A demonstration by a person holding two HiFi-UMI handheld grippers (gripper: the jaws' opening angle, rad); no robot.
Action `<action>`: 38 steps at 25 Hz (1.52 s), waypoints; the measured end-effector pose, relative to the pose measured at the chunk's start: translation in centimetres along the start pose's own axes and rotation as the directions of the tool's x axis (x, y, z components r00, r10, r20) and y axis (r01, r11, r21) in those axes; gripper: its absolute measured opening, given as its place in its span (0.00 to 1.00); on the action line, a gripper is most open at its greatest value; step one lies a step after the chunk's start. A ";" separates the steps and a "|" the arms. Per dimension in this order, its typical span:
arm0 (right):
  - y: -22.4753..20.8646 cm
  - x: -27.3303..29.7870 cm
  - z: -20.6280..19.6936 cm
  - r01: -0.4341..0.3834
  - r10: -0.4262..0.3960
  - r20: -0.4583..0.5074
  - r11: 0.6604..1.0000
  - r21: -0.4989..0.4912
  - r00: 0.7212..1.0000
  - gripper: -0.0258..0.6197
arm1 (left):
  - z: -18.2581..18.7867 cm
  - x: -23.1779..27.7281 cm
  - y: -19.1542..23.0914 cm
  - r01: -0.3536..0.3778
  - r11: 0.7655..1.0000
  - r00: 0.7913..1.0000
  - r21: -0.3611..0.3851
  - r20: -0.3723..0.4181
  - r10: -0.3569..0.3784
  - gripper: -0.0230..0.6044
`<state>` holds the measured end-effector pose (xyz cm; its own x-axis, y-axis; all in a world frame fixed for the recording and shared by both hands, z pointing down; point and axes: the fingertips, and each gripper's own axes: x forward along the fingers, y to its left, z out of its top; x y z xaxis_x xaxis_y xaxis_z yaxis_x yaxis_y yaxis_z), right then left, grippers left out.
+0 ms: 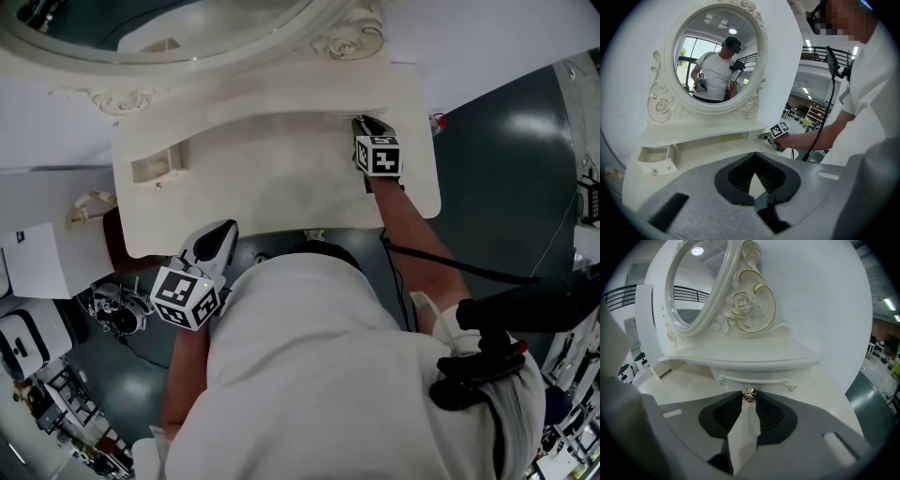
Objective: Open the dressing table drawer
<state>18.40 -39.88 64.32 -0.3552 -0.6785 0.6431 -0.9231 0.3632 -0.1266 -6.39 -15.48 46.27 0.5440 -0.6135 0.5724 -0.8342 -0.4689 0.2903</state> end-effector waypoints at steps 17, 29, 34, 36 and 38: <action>1.0 -2.1 -2.3 0.012 -0.013 -0.021 1.000 -0.009 1.000 0.19 | -0.9 -1.2 -0.1 0.031 0.999 0.999 0.013 0.015 -0.031 0.04; 1.7 -3.3 -3.6 0.020 -0.020 -0.035 1.000 -0.014 0.999 0.19 | -1.9 -2.8 0.5 0.044 0.999 0.999 0.015 0.027 -0.044 0.04; 1.8 -3.7 -4.2 0.019 -0.020 -0.041 1.000 -0.023 0.999 0.19 | -2.4 -3.3 0.7 0.050 0.999 0.998 0.015 0.030 -0.050 0.04; 1.9 -4.0 -4.3 0.018 -0.019 -0.043 1.000 -0.025 0.999 0.19 | -2.5 -3.5 0.8 0.053 0.998 0.998 0.015 0.030 -0.053 0.04; 2.0 -4.1 -4.5 0.019 -0.020 -0.045 1.000 -0.025 0.999 0.19 | -2.6 -3.7 0.8 0.055 0.998 0.998 0.014 0.030 -0.056 0.04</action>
<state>18.70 -33.51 64.82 -0.3295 -0.6560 0.6791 -0.9257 0.3660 -0.0956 -9.34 -11.92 46.39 0.5922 -0.6051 0.5322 -0.8014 -0.5112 0.3105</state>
